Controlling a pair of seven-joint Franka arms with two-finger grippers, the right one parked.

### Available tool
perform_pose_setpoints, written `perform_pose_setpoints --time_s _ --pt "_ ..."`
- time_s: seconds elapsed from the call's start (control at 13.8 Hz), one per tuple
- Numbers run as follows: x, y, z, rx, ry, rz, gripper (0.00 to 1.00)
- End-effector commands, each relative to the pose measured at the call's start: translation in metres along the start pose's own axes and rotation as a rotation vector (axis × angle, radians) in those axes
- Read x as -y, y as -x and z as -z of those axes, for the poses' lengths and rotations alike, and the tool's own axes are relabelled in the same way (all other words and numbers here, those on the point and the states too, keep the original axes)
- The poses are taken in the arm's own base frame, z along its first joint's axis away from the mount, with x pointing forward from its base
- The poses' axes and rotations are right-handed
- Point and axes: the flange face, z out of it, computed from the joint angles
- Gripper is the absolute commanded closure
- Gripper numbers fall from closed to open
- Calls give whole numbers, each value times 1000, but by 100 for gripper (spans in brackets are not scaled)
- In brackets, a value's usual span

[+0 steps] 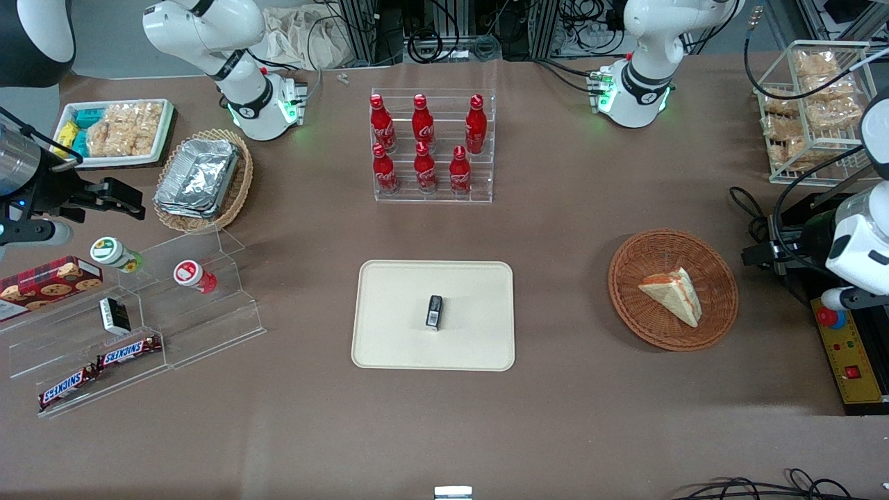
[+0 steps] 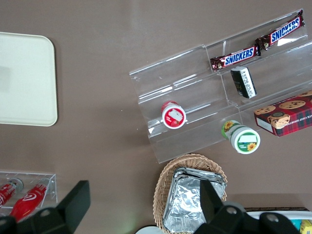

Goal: Place sandwich from basket to tray
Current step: 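Move the left gripper toward the wicker basket holding the sandwich, then lower the open left gripper over the wrapped sandwich in the basket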

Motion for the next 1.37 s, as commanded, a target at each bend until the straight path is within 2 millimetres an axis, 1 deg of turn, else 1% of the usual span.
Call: perform_pose_setpoints --time_s 0.0,0.14,0.29,0.36,0.43,0.58,0.72,0.87,1.01,1.16,1.3 --pt "-3 4 5 19 6 -20 0" --pt "-1 0 3 14 4 -17 0" --pt "-3 -4 -14 31 0 -2 1" --pt "-4 -4 -28 20 1 31 1" --pt "-4 -3 -40 -22 9 137 2" --pt "-7 5 -74 -28 9 350 2" --pt "-14 10 -111 -50 16 473 1" --pt "-12 15 -151 -84 36 534 0" --pt "-9 23 -182 -104 52 596 0" --pt "-6 30 -207 -84 46 626 0" --pt "-1 33 -226 -61 40 643 0"
